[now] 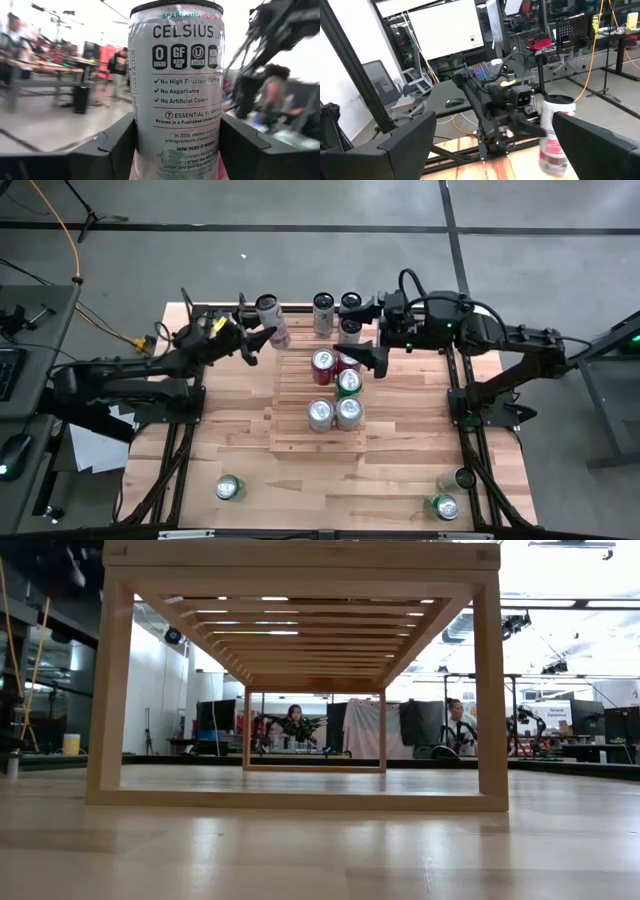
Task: Place canned beverage on shelf
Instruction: Put the white pink can on the shelf
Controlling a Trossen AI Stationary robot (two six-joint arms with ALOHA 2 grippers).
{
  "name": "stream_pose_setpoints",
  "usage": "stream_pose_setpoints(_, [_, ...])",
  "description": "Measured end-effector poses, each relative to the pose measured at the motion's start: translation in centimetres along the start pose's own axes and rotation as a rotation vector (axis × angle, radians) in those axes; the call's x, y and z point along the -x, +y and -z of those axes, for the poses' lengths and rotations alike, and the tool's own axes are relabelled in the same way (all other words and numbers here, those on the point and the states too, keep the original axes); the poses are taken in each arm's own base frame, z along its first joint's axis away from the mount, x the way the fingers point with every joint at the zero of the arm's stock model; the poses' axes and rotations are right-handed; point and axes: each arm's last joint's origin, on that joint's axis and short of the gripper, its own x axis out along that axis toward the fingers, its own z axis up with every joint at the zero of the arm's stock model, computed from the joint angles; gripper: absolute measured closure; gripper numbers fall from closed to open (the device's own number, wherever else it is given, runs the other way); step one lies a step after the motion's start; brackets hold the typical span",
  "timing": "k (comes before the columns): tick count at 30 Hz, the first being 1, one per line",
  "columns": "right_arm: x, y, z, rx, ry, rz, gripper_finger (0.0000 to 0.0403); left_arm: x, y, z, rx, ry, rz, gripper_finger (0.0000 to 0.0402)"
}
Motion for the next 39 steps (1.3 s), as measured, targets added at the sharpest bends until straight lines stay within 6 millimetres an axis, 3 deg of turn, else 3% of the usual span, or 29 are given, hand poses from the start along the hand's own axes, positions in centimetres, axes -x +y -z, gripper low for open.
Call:
stream_pose_setpoints(4, [0.1, 0.4, 0.1, -0.001, -0.003, 0.007, 0.0018, -0.7, 0.9, 0.9, -0.111, 0.046, -0.003, 0.0188])
stream_pose_setpoints(19, [0.2, 1.2, 0.3, -0.002, 0.000, 0.029, 0.0018, -4.5, 1.7, 1.7, -0.217, 0.116, -0.011, 0.0188])
stream_pose_setpoints(39, [0.1, 1.1, 0.6, 0.029, 0.024, 0.036, 0.0018, -5.2, 2.4, 3.4, -0.276, 0.170, -0.106, 0.0185])
